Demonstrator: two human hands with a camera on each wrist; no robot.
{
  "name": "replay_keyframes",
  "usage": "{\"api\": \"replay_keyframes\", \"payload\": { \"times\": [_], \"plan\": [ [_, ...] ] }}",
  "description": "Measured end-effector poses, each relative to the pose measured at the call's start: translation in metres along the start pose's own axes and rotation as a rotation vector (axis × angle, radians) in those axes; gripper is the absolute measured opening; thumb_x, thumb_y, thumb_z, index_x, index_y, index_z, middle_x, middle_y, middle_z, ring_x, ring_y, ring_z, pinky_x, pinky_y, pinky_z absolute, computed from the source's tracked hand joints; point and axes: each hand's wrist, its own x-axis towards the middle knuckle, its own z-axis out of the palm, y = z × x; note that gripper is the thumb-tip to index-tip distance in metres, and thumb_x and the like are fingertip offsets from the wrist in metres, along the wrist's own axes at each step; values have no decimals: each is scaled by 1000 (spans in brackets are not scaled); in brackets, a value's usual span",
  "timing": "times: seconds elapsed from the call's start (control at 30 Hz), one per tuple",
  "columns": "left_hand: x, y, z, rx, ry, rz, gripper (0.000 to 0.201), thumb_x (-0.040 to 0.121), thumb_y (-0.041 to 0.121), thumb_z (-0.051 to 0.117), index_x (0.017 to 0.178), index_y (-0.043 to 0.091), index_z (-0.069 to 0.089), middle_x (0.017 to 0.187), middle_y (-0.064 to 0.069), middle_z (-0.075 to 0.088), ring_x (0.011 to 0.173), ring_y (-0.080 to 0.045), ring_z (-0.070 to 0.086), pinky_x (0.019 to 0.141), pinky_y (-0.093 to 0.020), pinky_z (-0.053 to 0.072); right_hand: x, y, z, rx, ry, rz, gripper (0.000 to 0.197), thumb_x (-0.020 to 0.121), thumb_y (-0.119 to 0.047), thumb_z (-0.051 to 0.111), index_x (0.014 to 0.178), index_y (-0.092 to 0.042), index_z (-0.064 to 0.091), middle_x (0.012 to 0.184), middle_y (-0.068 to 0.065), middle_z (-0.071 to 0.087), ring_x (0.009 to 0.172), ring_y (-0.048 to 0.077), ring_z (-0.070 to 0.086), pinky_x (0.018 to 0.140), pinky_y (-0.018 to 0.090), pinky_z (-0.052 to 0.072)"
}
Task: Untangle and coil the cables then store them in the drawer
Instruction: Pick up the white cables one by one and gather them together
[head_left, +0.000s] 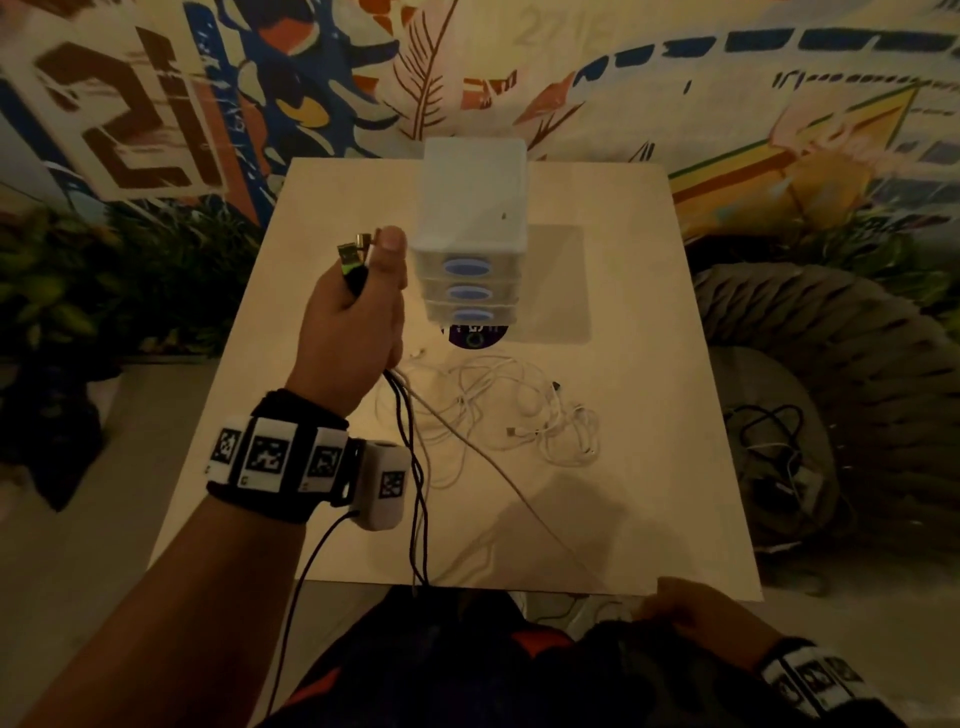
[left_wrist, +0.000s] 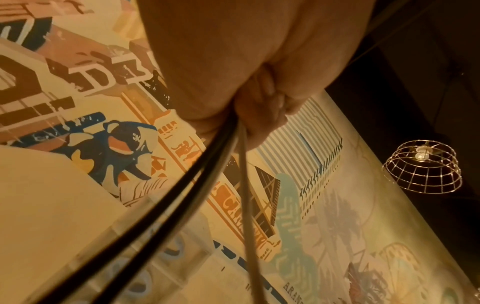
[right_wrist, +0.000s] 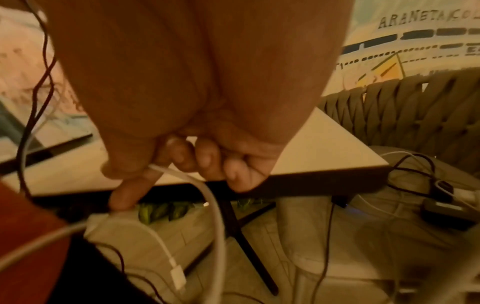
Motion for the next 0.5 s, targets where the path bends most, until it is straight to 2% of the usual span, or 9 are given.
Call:
{"api": "replay_keyframes", "payload": {
  "times": [0.1, 0.17, 0.2, 0.23, 0.27, 0.33, 0.4, 0.43, 0.5],
  "plan": [
    [-5, 2, 5, -36, -65, -17, 44, 109, 39, 39, 68, 22, 38, 52, 2, 23, 38, -11, 19, 40, -19, 23, 11, 11, 13, -19, -31, 68, 56, 49, -105, 26, 74, -70, 60, 116, -20, 63, 112, 3, 55, 98, 21, 41],
    [-8, 3, 9, -46, -105, -6, 46, 110, 37, 38, 67, 22, 36, 50, 6, 26, 37, -11, 21, 40, -19, 25, 12, 7, 17, -84, -77, 86, 46, 53, -105, 26, 73, -76, 55, 125, -13, 65, 118, 10, 57, 103, 25, 41],
    [-9, 4, 11, -51, -125, -7, 45, 110, 36, 37, 67, 22, 36, 50, 6, 27, 37, -11, 21, 40, -20, 25, 11, 4, 17, -105, -98, 75, 58, 46, -108, 22, 83, -77, 54, 130, -10, 64, 121, 12, 57, 108, 29, 41],
    [-11, 6, 12, -55, -148, -12, 45, 110, 36, 38, 68, 21, 36, 50, 6, 28, 38, -12, 21, 41, -21, 25, 13, 2, 16, -119, -124, 51, 84, 38, -110, 17, 102, -72, 55, 134, -8, 63, 124, 14, 57, 111, 32, 40],
    [-12, 7, 14, -57, -171, -18, 44, 110, 36, 39, 68, 21, 39, 51, 6, 28, 39, -12, 21, 42, -23, 26, 14, 1, 13, -161, -158, 50, 107, 36, -110, 16, 124, -60, 53, 137, -5, 61, 126, 16, 56, 112, 34, 40],
    [-16, 11, 18, -35, -207, -19, 36, 108, 34, 47, 73, 29, 53, 52, 10, 33, 41, -12, 24, 44, -25, 27, 13, -13, 1, -237, -192, 78, 115, 50, -106, 29, 145, -42, 43, 141, -1, 59, 125, 20, 59, 110, 35, 43],
    [-19, 15, 20, 31, -224, 5, 17, 104, 27, 55, 88, 31, 61, 51, 14, 44, 43, -11, 29, 45, -27, 28, 10, -33, -16, -262, -169, 71, 101, 61, -96, 49, 146, -44, 37, 129, -3, 65, 112, 19, 67, 101, 32, 51],
    [-19, 16, 20, 62, -235, 17, 9, 103, 24, 58, 95, 27, 61, 52, 14, 48, 44, -12, 30, 45, -30, 29, 7, -44, -26, -303, -124, 40, 87, 73, -84, 58, 147, -45, 35, 117, -8, 66, 101, 13, 68, 94, 28, 52],
    [-21, 15, 20, 73, -302, 42, 4, 102, 27, 60, 99, 26, 62, 53, 12, 45, 45, -15, 31, 46, -31, 30, -3, -76, -51, -369, 33, -41, 78, 82, -72, 61, 148, -48, 30, 99, -17, 63, 83, 1, 63, 81, 20, 50]
  ]
}}
